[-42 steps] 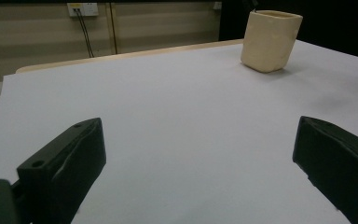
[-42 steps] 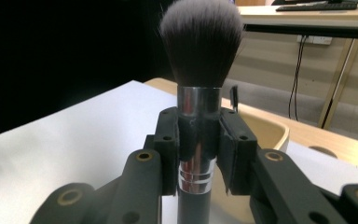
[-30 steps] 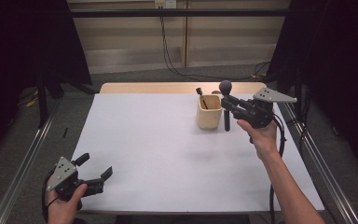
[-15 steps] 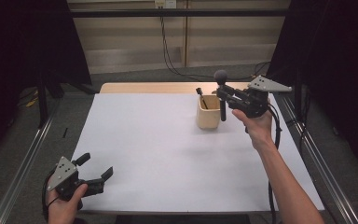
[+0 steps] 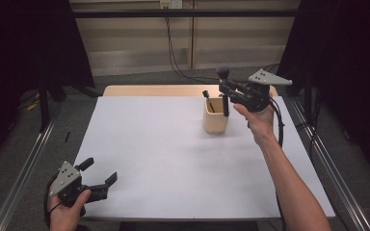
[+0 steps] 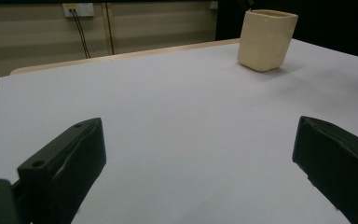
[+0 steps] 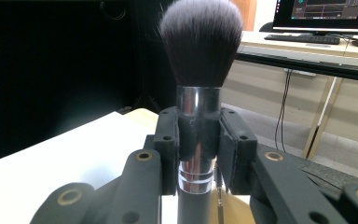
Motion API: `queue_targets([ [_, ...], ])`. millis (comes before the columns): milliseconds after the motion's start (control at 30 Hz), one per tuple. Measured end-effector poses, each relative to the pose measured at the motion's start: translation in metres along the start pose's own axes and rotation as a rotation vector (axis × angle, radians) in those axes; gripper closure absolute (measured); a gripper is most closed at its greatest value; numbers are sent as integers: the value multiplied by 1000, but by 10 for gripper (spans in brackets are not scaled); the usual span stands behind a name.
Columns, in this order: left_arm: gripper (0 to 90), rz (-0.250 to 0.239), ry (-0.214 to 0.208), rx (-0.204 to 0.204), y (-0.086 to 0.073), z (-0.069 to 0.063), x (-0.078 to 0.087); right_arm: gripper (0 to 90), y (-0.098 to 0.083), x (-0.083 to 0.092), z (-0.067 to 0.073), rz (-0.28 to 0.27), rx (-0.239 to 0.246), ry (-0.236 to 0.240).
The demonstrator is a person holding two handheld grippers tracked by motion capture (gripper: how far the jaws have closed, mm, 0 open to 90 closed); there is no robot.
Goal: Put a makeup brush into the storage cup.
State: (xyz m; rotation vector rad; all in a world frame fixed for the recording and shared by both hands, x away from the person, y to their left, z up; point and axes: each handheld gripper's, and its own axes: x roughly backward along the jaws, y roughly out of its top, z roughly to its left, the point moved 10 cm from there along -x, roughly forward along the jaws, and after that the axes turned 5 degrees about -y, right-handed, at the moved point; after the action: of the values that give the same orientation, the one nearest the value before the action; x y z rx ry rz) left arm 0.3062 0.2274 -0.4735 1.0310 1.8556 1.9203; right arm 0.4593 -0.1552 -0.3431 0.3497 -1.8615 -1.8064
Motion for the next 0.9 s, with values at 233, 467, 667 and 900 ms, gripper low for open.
queue_targets([
  [233,27,-1,0,4,0,0,0,718,2,-11,-8,19,-3,-26],
  [467,27,1,-1,1,0,1,0,718,1,-24,-17,26,-5,-52],
  [667,27,6,0,-6,-1,2,0,718,-5,-33,-23,29,-17,-66],
  [900,27,4,3,-1,-1,2,1,718,-12,-40,-29,29,-26,-79],
])
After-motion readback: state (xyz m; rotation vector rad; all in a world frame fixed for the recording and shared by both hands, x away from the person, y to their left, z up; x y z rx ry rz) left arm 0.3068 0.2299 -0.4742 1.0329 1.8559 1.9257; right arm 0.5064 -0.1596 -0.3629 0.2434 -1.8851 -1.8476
